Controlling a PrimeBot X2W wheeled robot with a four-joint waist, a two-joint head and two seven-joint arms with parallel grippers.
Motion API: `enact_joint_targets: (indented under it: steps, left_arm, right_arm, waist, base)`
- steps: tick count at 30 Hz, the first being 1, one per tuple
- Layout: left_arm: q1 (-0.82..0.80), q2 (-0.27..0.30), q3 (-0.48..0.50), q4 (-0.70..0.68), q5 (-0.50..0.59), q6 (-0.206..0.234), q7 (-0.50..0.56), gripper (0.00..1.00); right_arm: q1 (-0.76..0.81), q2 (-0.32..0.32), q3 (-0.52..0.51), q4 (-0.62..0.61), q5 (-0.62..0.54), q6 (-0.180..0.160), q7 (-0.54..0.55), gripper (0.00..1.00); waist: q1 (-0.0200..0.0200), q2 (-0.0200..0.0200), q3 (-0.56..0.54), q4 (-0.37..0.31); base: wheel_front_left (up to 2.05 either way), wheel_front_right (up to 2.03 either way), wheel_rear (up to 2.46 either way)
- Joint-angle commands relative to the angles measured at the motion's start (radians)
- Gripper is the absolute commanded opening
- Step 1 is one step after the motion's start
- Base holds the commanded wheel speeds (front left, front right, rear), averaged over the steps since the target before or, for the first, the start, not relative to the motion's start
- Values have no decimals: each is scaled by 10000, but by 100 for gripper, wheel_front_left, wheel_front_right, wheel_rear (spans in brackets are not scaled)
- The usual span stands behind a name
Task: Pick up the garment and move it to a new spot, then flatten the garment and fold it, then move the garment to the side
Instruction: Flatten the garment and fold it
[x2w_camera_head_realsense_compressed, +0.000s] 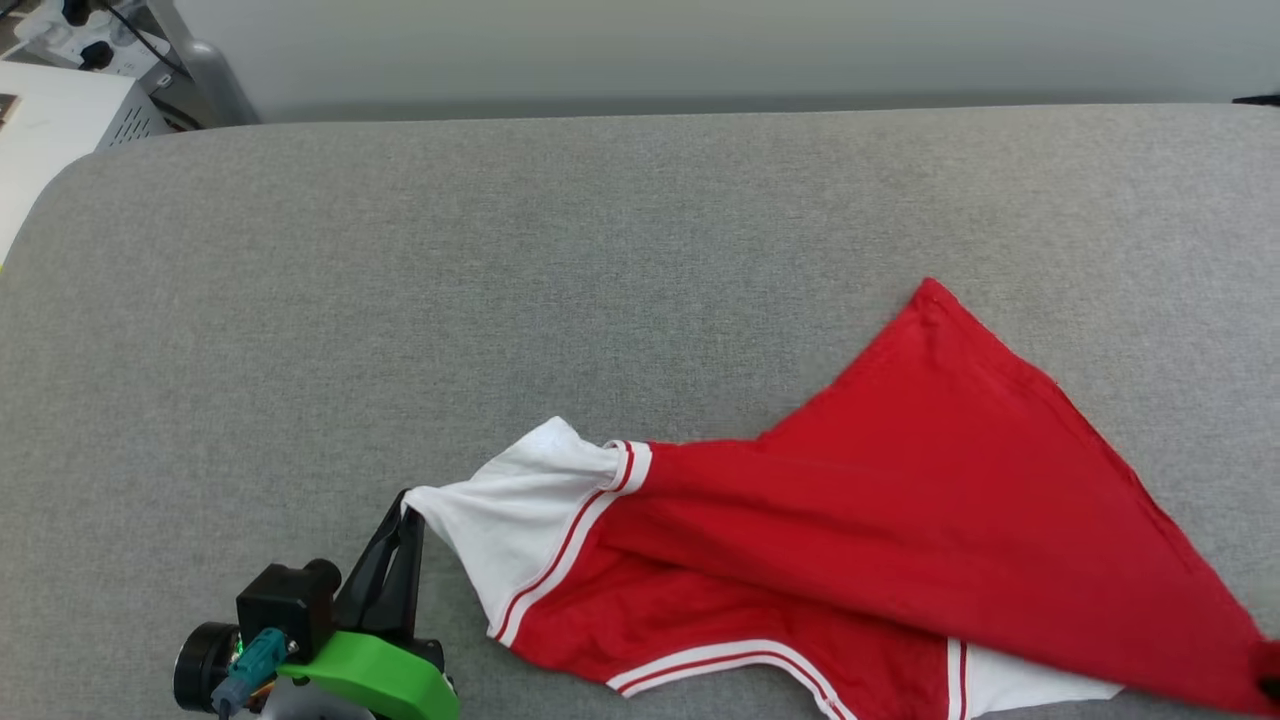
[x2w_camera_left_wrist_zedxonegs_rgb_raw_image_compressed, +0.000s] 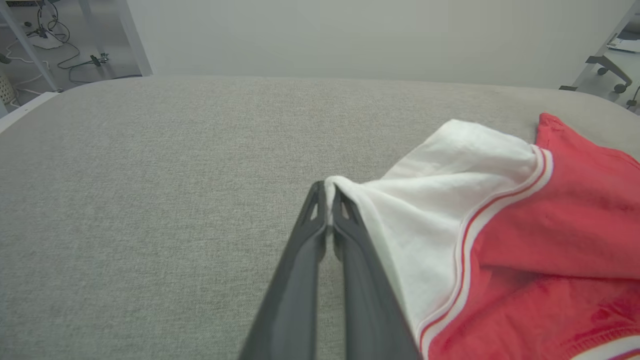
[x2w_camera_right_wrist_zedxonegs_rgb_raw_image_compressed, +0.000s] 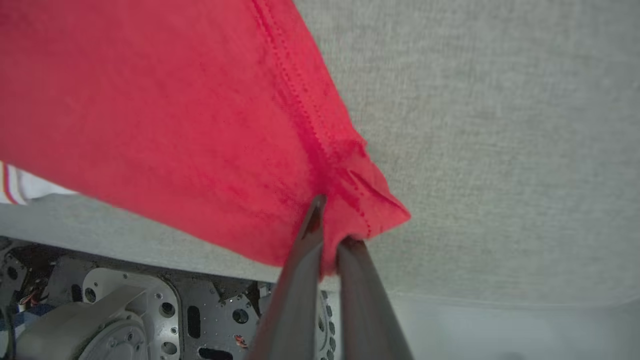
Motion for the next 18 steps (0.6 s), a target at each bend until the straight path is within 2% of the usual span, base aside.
enact_joint_targets:
  steps: [1,5,6,7,12,18]
  left_arm:
    - [106,20,21,68,-48,48,-63,0]
    - [94,4,14,163,-68,41,-77,0]
    - [92,3,6,186,-70,35,-80,0]
    - [94,1,-2,211,-73,31,-83,0]
    - [80,-10,-61,259,-70,18,-89,0]
    - [-164,-60,-134,137,27,33,-93,0]
  right_arm:
    - [391,275,-43,25,-40,-7,80,0]
    - [676,791,-123,178,-306,-7,214,0]
    - [598,862,-238,184,-380,-7,158,20]
    - [479,916,-379,150,-468,-7,120,100]
    - [-139,721,-1104,-564,-626,-7,170,100]
    - [-1155,449,-2066,-2175,-748,-7,301,100]
  waist:
    - [0,-1,-11,-49]
    - [0,-1,42,-44]
    - [0,-1,28,-46]
    - [0,-1,11,-52]
    - [0,-1,-58,-33]
    - [0,-1,210,218]
  base:
    - [0,0,0]
    - [0,0,0]
    - [0,0,0]
    - [0,0,0]
    - [0,0,0]
    - [0,0,0]
